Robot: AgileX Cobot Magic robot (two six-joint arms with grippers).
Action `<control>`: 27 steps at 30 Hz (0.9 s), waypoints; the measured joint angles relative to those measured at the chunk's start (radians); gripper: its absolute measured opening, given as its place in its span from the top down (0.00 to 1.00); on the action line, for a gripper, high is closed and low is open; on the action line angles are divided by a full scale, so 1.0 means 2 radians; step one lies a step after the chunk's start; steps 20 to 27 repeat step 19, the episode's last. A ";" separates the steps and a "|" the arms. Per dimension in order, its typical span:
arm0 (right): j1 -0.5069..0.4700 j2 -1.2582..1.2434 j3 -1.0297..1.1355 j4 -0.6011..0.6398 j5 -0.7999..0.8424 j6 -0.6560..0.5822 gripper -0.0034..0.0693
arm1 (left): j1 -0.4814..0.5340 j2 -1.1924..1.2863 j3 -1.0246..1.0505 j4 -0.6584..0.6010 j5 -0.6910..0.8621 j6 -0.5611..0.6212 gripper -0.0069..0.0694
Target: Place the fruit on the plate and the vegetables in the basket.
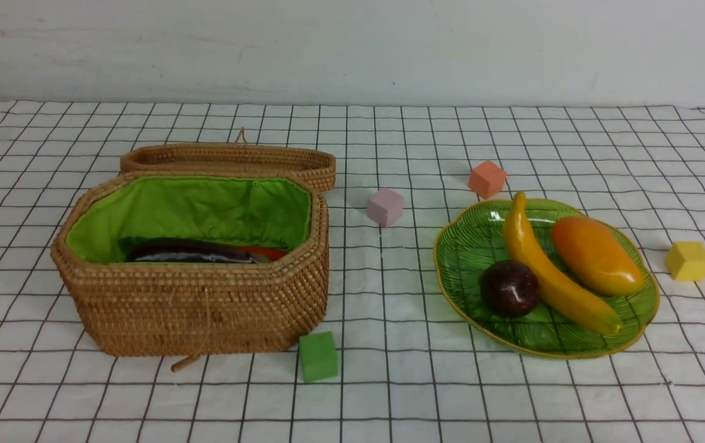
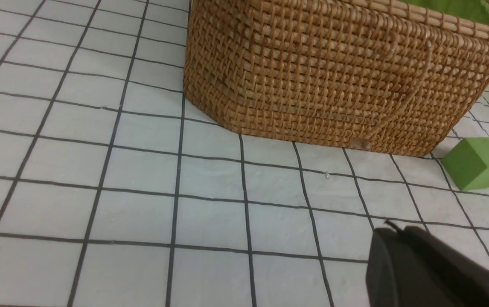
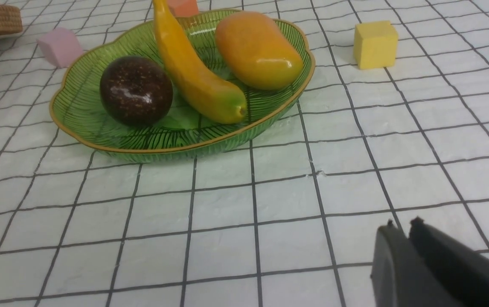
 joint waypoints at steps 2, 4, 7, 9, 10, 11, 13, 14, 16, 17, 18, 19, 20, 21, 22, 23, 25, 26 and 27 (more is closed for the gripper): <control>0.000 0.000 0.000 0.000 0.000 0.000 0.86 | 0.000 0.000 0.000 0.000 0.000 0.000 0.92; 0.000 0.000 0.000 0.000 0.000 0.000 0.85 | 0.000 0.000 0.000 0.000 0.000 0.000 0.92; 0.000 0.000 0.000 0.000 0.000 0.000 0.85 | 0.000 0.000 0.000 0.000 0.000 0.000 0.92; 0.000 0.000 0.000 0.000 0.000 0.000 0.84 | 0.000 0.000 0.000 0.000 0.000 0.000 0.92; 0.000 0.000 0.000 0.000 0.000 0.000 0.84 | 0.000 0.000 0.000 0.000 0.000 0.000 0.92; 0.000 0.000 0.000 0.000 0.000 0.000 0.84 | 0.000 0.000 0.000 0.000 0.000 0.000 0.91; 0.000 0.000 0.000 0.000 0.000 0.000 0.84 | 0.000 0.000 0.000 0.000 0.000 0.000 0.91; 0.000 0.000 0.000 0.000 0.000 0.000 0.84 | 0.000 0.000 0.000 0.000 0.000 0.000 0.91; 0.000 0.000 0.000 0.000 0.000 0.000 0.84 | 0.000 0.000 0.000 0.000 0.000 0.000 0.91; 0.000 0.000 0.000 0.000 0.000 0.000 0.83 | 0.000 0.000 0.000 0.000 0.000 0.000 0.91; 0.000 0.000 0.000 0.000 0.000 0.000 0.83 | 0.000 0.000 0.000 0.000 0.000 0.000 0.91; 0.000 0.000 0.000 0.000 0.000 0.000 0.83 | 0.000 0.000 0.000 0.000 0.000 0.000 0.91; 0.000 0.000 0.000 0.000 0.000 0.000 0.83 | 0.000 0.000 0.000 0.000 0.000 0.000 0.91; 0.000 0.000 0.000 0.000 0.000 0.000 0.83 | 0.000 0.000 0.000 0.000 0.000 0.000 0.91; 0.000 0.000 0.000 0.000 0.000 0.000 0.83 | 0.000 0.000 0.000 0.000 0.000 0.000 0.91; 0.000 0.000 0.000 0.000 0.000 0.000 0.83 | 0.000 0.000 0.000 0.000 0.000 0.000 0.91; 0.000 0.000 0.000 0.000 0.000 0.000 0.83 | 0.000 0.000 0.000 0.000 0.000 0.000 0.91; 0.000 0.000 0.000 0.000 0.000 0.000 0.83 | 0.000 0.000 0.000 0.000 0.000 0.000 0.91; 0.000 0.000 0.000 0.000 0.000 0.000 0.83 | 0.000 0.000 0.000 0.000 0.000 0.000 0.91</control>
